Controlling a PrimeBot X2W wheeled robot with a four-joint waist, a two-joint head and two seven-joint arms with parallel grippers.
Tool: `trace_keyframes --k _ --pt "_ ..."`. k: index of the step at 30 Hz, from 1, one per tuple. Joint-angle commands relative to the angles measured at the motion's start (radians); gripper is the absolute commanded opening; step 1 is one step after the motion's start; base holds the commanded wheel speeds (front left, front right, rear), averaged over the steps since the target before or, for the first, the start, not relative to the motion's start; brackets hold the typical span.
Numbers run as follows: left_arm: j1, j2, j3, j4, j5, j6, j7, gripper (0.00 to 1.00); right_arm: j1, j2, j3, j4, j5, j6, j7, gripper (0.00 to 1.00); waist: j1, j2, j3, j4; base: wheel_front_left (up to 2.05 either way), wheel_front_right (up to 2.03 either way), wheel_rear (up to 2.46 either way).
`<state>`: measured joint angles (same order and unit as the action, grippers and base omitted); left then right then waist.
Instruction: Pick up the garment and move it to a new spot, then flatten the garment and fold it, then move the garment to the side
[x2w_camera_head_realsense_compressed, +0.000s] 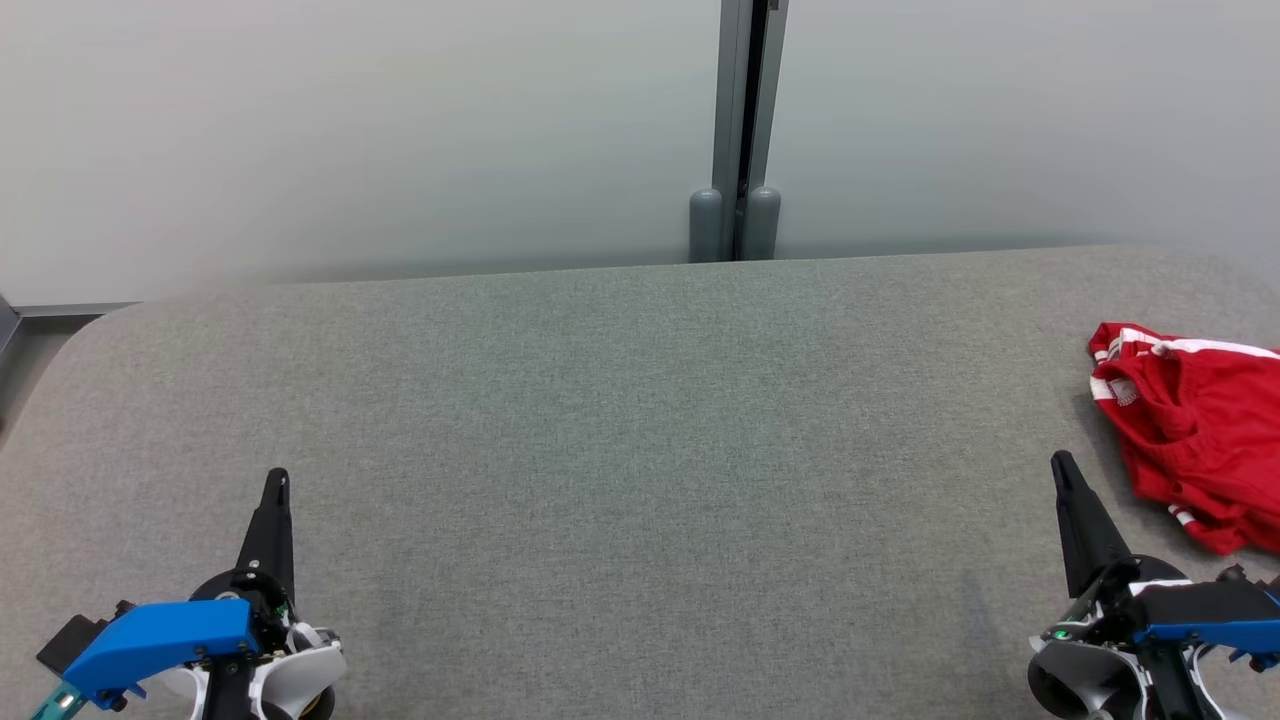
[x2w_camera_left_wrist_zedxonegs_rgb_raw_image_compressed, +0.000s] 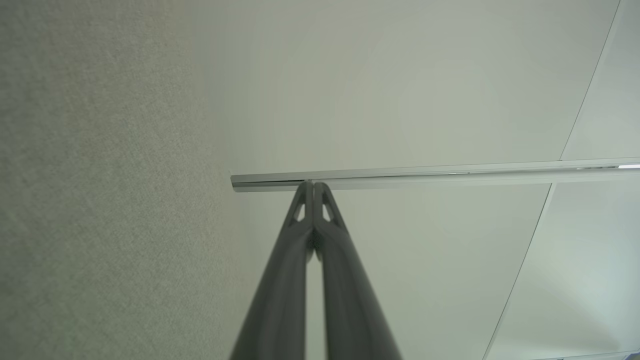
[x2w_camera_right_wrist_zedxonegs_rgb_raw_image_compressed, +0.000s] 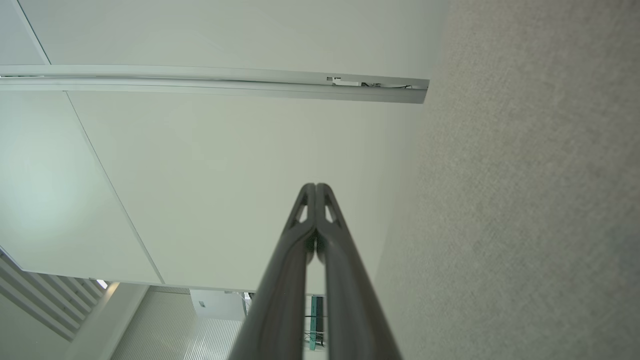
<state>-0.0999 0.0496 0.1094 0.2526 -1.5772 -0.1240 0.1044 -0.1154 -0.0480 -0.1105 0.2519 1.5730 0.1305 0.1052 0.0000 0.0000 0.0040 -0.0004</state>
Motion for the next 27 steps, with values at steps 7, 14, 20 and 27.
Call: trace_keyframes --k 7,14,20,27 --pt "-0.014 0.001 0.007 -0.011 -0.037 -0.01 0.014 0.0 0.013 -0.004 -0.005 -0.011 0.041 0.0 0.013 0.0 0.0 0.0 -0.001 0.0 0.0 0.0 0.0" --pt "-0.014 0.001 0.007 -0.011 -0.037 -0.01 0.013 0.0 0.013 -0.004 -0.005 -0.011 0.041 0.0 0.013 0.0 0.0 0.0 -0.001 0.0 0.0 0.0 0.0" --pt "-0.014 0.001 0.007 -0.011 -0.037 -0.01 0.013 0.0 0.013 -0.004 -0.005 -0.011 0.041 0.0 0.013 0.0 0.0 0.0 -0.001 0.0 0.0 0.0 0.0" --pt "-0.014 0.001 0.007 -0.011 -0.037 -0.01 0.013 0.0 0.013 -0.004 -0.005 -0.01 0.041 0.0 0.013 0.0 0.0 0.0 -0.001 0.0 0.0 0.0 0.0"
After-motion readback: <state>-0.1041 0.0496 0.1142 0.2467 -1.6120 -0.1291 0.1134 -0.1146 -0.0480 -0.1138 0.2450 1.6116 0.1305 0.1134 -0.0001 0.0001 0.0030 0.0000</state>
